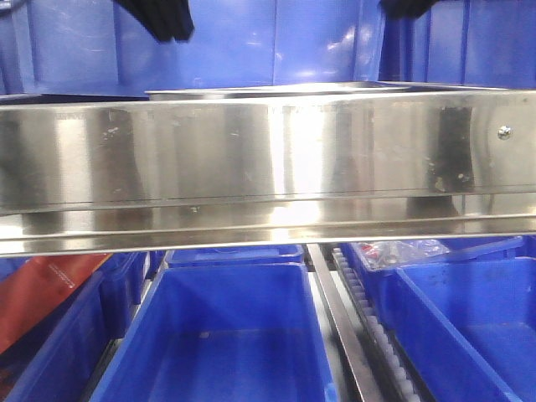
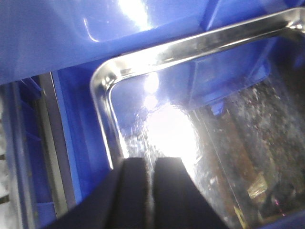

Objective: Stack silver trays without gaps
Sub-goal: 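Lower both grippers onto the silver tray's opposite rims, then close both grippers on the silver tray's rims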

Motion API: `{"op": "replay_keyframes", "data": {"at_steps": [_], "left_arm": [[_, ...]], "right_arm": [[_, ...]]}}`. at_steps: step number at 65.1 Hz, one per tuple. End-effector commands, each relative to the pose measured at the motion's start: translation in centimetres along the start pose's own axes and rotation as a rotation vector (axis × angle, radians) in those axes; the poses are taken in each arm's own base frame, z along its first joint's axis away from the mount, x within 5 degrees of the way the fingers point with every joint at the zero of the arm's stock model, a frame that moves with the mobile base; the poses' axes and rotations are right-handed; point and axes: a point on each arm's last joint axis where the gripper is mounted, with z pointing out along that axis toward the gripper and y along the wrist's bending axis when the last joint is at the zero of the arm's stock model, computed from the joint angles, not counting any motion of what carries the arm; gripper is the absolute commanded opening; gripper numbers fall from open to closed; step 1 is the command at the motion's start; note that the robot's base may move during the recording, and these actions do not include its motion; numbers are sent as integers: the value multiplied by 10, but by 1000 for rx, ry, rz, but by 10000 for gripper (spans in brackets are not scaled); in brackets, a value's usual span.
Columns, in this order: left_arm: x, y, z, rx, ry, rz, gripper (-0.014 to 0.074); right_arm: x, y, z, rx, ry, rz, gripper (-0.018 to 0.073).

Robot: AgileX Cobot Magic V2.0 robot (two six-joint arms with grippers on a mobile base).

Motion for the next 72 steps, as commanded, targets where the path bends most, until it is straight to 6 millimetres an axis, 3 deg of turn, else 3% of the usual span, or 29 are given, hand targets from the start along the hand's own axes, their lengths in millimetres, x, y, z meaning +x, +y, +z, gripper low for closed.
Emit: {"op": "replay_keyframes", "data": {"at_steps": [1,6,15,28,41,72], "left_arm": [[-5,-3,0,2,-14,-2,169],[-5,-4,1,5,-23,-2,280],[-7,-3,3,8,-34,-23,403],[-1,-6,24,2,27,-30,403],[7,-7,42,-17,97,-24,403],[5,-6,44,-20,81,-17,402]], "right_arm": [[-7,-1,4,9,-51,-16,335],[-8,-1,10,9,-58,-13,452],[-9,-2,19,9,-48,-11,386],[-5,-2,36,-2,2,4,353],[-6,-2,39,0,-4,4,353],[2,-5,72,3,66,9,353]]}}
